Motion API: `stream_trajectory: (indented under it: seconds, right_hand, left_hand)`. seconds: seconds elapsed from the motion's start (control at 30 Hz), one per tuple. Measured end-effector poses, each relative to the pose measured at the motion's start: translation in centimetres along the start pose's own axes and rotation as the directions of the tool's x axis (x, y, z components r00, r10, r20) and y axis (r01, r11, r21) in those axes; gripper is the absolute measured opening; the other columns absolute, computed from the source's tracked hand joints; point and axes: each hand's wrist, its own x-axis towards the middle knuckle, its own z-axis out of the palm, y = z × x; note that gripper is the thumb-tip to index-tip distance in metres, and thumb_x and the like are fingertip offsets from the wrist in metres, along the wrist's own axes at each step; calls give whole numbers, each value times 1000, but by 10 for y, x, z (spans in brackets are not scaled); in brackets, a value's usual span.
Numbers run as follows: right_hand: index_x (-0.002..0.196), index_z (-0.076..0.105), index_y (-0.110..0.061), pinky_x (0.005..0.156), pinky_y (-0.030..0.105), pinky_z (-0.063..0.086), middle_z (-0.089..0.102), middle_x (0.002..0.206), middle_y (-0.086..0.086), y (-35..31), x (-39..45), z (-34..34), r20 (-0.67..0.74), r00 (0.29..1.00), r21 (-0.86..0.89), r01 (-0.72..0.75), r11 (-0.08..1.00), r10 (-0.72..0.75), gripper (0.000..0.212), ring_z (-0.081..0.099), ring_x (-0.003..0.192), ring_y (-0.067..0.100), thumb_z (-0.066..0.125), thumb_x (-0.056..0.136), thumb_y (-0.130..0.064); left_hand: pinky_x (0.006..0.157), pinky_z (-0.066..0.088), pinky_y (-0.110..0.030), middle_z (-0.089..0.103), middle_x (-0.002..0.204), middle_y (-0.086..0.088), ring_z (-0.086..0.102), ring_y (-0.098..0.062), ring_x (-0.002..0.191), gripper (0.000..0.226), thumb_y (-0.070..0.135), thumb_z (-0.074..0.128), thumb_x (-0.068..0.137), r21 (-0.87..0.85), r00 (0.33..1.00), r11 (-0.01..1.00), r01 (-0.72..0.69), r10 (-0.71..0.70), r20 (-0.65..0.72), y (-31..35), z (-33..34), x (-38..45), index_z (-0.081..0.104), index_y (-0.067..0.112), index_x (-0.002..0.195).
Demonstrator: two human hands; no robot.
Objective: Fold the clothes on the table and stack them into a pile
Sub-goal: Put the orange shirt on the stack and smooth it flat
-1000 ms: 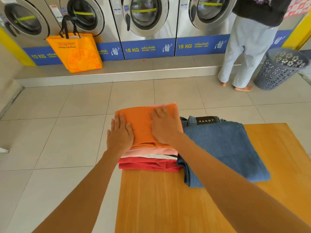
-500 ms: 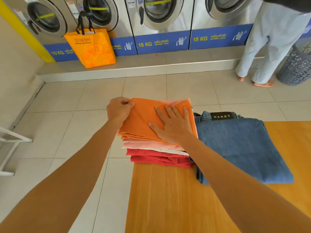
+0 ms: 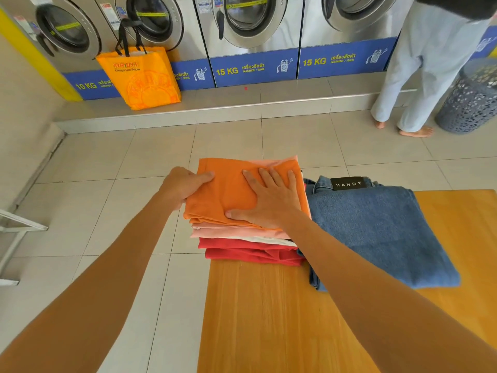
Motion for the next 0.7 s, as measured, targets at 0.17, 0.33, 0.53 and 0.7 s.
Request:
stream_trajectory:
  seconds: [0.17,0.33,0.53,0.7]
  right_hand:
    - [158,3,-45,120,60,-10,5,170,-1,0,0,0,-7,1000,3,-4,1000,4,119,1,156,25,19,57,-105]
    - [158,2,-45,120,60,-9,3,170,-1,1,0,0,11,1000,-2,5,1000,-5,120,-1,156,25,18,56,-105]
    - [157,1,-45,120,60,-10,2,170,-1,2,1,-1,24,1000,5,-1,1000,1,120,-2,156,25,19,56,-106]
    - [157,0,-45,119,60,-10,1,170,0,2,0,1,13,1000,2,11,1000,-11,118,-3,156,26,16,57,-105]
  left_hand:
    - [75,53,-35,68,106,-4,66,-24,91,46,52,61,90,17,988,999,-45,42,148,-21,-13,-14,60,15,116]
    - [75,53,-41,70,98,-13,66,-33,90,55,57,50,94,109,983,982,-154,163,-82,-50,-11,-20,65,5,101]
    - [57,50,-28,71,79,-5,65,-19,59,47,60,60,87,128,968,963,-237,246,-53,-63,-3,-36,61,14,98]
    - [71,49,-33,66,101,-6,62,-23,84,36,40,72,86,334,953,933,-132,212,-217,-59,-10,-30,58,13,106]
